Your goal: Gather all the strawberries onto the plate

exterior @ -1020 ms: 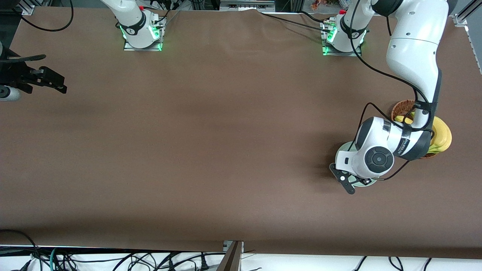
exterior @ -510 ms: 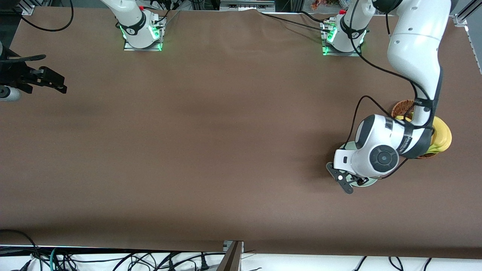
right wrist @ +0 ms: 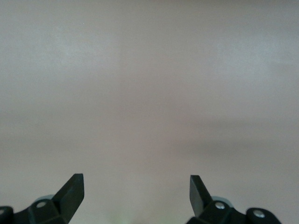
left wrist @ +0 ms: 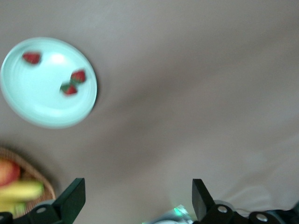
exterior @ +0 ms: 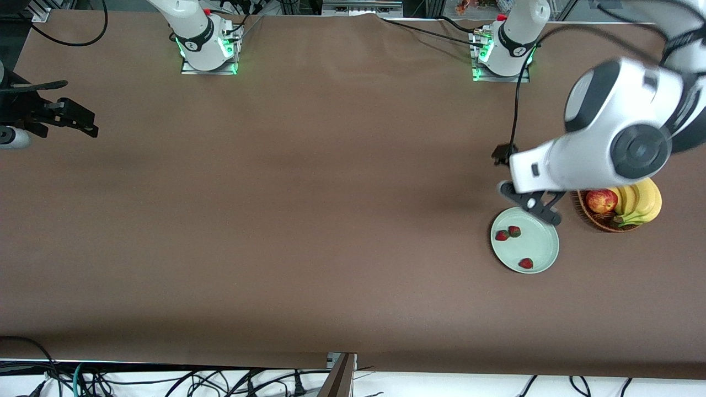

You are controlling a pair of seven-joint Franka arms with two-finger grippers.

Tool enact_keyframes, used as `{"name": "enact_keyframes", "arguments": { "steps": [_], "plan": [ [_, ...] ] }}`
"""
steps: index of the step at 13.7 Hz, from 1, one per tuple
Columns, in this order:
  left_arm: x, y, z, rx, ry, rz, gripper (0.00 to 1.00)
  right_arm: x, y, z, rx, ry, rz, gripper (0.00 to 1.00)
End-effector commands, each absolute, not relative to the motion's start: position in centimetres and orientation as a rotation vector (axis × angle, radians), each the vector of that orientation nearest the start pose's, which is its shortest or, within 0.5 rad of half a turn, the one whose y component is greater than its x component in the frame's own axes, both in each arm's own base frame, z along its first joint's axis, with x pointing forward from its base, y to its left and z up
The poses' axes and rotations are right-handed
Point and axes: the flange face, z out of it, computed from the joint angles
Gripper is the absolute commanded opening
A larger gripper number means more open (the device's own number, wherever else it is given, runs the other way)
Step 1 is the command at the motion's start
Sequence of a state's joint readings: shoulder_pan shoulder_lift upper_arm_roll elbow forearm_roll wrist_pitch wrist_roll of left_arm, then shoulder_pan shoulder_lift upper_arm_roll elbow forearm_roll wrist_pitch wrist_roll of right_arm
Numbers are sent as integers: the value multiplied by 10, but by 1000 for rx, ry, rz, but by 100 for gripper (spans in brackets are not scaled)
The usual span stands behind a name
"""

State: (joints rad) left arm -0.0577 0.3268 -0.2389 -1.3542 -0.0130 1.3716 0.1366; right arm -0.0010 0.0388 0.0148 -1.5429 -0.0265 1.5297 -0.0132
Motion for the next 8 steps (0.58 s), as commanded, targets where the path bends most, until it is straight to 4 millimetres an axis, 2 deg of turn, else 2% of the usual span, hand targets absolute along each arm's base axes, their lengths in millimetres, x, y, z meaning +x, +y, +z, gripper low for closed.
{"name": "enact_keyframes", "arguments": {
  "steps": [1,2,3,4,5,6,7,8],
  "plan": [
    [578,-162,555,-3124,413,448,100,561,3,616,-3169,-62,85,100],
    [581,-146,562,-3140,368,414,100,561,4,616,-3169,-64,85,100],
    [580,-133,583,-3163,313,295,100,561,2,616,-3169,-60,85,100],
    [581,-112,590,-3165,241,234,100,561,2,616,-3169,-59,85,100],
    [574,-96,606,-3162,187,147,100,561,2,616,-3169,-59,85,100],
    [569,-84,612,-3168,154,57,100,561,2,616,-3169,-59,85,100],
    [569,-56,609,-3181,88,-29,100,561,2,616,-3169,-59,85,100],
    [563,-38,601,-3182,34,-67,100,561,2,616,-3169,-59,85,100]
  ]
}}
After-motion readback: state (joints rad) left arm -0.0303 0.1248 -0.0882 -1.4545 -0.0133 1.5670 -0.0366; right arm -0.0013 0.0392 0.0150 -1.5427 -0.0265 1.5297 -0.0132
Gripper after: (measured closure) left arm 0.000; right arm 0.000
